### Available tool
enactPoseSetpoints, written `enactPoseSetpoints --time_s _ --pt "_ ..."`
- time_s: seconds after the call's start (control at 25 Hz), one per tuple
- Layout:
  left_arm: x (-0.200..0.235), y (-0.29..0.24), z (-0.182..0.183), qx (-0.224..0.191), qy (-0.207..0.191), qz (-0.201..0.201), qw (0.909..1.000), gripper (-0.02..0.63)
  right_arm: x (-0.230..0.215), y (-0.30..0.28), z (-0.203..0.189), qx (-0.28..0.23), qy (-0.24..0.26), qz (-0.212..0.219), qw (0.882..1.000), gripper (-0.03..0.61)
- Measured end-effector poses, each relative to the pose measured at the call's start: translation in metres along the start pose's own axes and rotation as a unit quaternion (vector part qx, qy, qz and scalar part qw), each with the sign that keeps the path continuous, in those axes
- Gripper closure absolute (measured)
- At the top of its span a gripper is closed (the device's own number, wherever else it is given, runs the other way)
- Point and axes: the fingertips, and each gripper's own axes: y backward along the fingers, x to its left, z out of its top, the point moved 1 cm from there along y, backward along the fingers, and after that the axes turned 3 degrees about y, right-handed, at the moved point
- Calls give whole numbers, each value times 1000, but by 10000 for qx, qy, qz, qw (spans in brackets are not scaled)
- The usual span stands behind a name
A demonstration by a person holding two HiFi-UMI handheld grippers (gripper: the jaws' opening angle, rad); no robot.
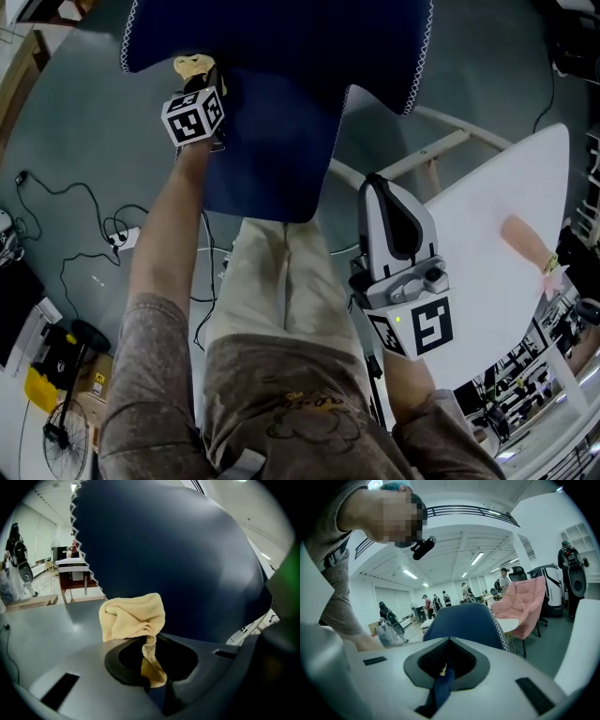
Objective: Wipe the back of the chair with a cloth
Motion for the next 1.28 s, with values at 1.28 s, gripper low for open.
enactPoseSetpoints --time_s 1.28 --pt "-294 3 -81 964 -1557 -3053 9345 563 -6 1 2 -100 -238 43 9997 555"
